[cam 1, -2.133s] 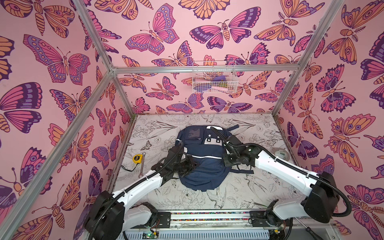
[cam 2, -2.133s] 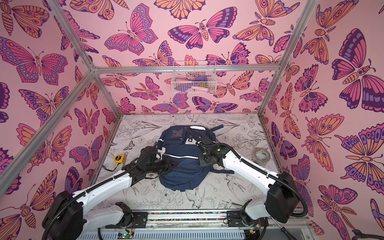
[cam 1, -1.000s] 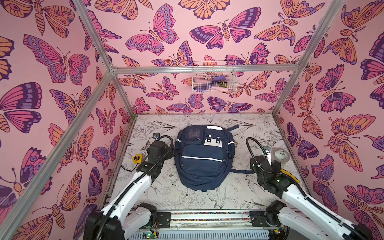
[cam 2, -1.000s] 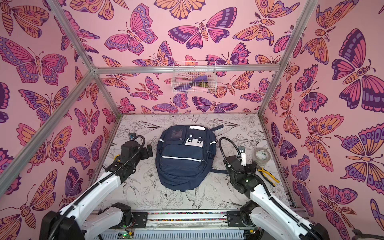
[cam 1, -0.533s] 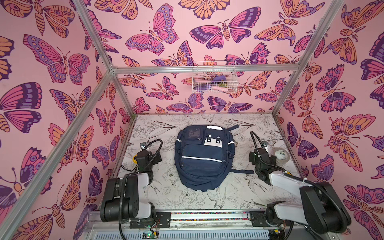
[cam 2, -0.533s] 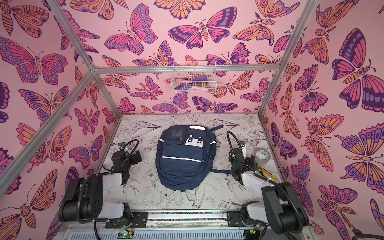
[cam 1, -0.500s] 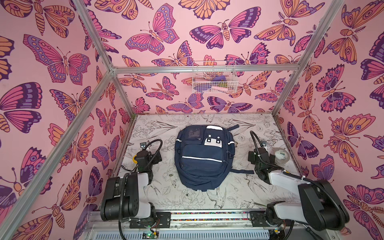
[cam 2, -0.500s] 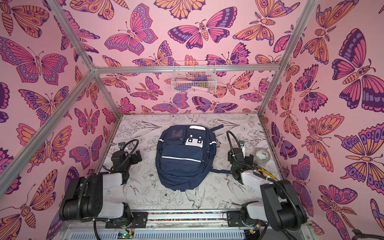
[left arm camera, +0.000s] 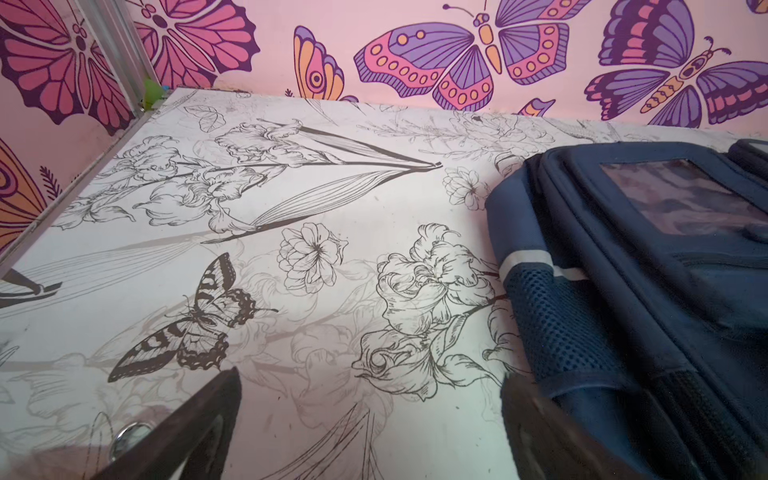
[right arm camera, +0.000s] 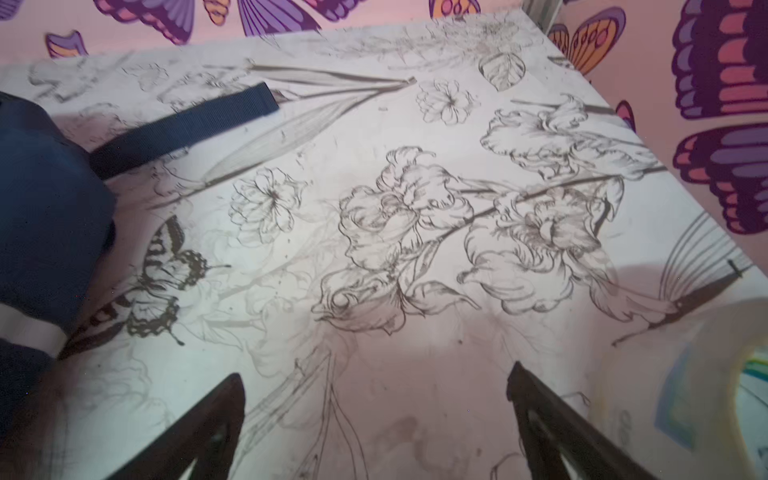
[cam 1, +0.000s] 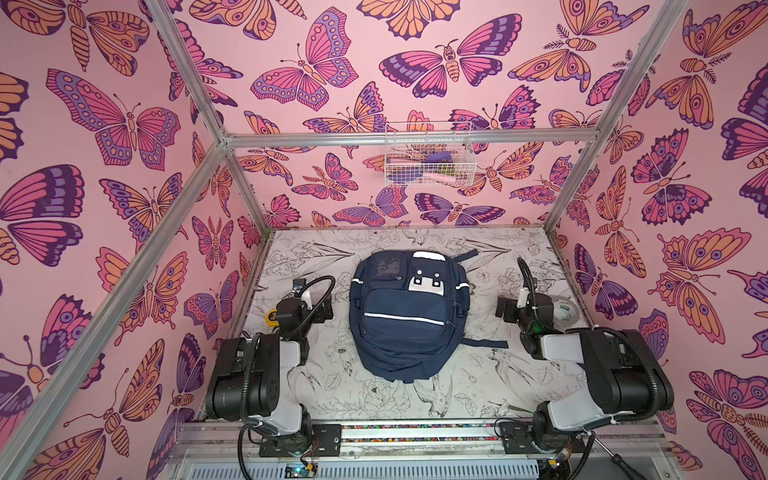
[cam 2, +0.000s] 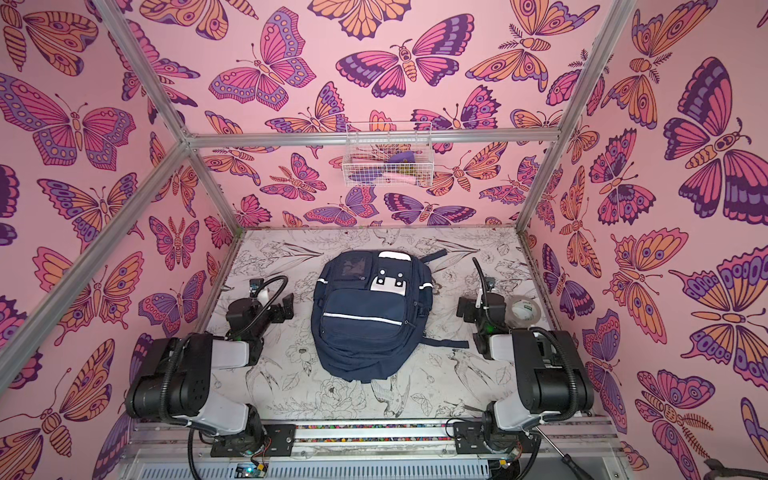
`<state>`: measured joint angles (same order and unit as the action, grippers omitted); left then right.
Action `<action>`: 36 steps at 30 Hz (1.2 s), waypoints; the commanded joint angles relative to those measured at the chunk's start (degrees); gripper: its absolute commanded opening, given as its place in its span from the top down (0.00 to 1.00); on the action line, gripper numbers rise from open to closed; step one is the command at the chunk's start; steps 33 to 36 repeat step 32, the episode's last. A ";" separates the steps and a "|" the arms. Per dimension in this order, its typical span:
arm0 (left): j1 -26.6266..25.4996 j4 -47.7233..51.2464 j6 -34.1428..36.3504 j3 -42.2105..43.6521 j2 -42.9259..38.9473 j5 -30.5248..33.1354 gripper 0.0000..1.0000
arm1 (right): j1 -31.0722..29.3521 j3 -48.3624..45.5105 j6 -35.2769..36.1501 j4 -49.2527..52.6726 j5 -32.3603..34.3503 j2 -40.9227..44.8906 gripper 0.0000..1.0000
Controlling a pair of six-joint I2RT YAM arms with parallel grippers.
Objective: Pack the student bag
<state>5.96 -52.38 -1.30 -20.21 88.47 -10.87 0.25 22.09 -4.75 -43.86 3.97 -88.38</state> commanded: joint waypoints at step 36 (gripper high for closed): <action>-3.05 0.08 2.67 -0.66 0.09 4.01 0.01 | -0.04 1.20 1.85 -1.96 -2.15 2.16 0.01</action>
